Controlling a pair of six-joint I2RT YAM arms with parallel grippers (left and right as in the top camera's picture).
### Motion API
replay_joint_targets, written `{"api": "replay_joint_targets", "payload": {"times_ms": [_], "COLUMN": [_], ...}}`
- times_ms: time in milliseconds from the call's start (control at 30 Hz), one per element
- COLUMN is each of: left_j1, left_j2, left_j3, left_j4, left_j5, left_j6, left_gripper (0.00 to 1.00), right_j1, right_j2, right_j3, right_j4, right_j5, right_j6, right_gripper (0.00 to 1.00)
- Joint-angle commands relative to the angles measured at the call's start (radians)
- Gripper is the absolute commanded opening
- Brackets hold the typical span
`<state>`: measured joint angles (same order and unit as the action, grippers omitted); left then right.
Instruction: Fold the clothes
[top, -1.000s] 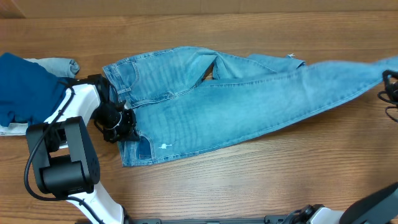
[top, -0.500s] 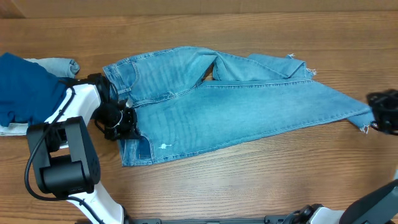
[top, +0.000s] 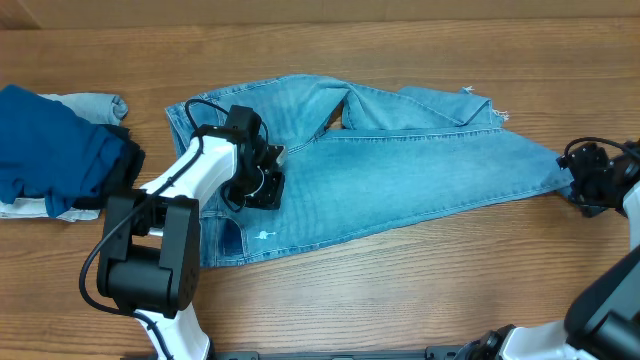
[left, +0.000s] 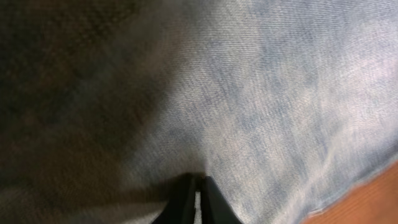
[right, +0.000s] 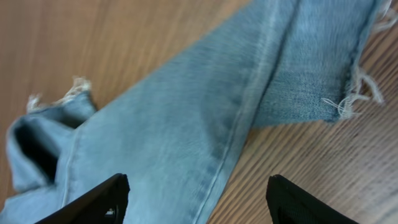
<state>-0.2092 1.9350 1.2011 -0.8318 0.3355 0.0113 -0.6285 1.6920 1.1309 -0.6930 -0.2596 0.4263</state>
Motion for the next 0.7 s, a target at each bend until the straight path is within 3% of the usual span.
{"api": "replay_joint_targets", "payload": {"times_ms": [0, 100, 133, 367, 667], "left_j1": [0.0, 0.013, 0.031, 0.201, 0.216], "left_j2": [-0.011, -0.011, -0.011, -0.012, -0.012], "left_j3": [-0.067, -0.114, -0.131, -0.135, -0.135], "left_j4": [0.019, -0.072, -0.101, -0.215, -0.21], "left_j5": [-0.03, -0.13, -0.129, -0.171, -0.198], "left_j6": [-0.132, -0.33, -0.348, -0.287, -0.28], "left_gripper": [0.04, 0.04, 0.04, 0.04, 0.04], "right_j1": [-0.017, -0.04, -0.051, -0.073, -0.073], "right_j2": [0.044, 0.044, 0.045, 0.124, 0.126], "right_j3": [0.007, 0.008, 0.008, 0.008, 0.007], "right_j4": [0.028, 0.062, 0.07, 0.109, 0.034], "right_j5": [-0.023, -0.033, -0.033, -0.029, 0.069], "right_j6": [0.027, 0.028, 0.028, 0.074, 0.103], "right_gripper": [0.74, 0.76, 0.76, 0.74, 0.69]}}
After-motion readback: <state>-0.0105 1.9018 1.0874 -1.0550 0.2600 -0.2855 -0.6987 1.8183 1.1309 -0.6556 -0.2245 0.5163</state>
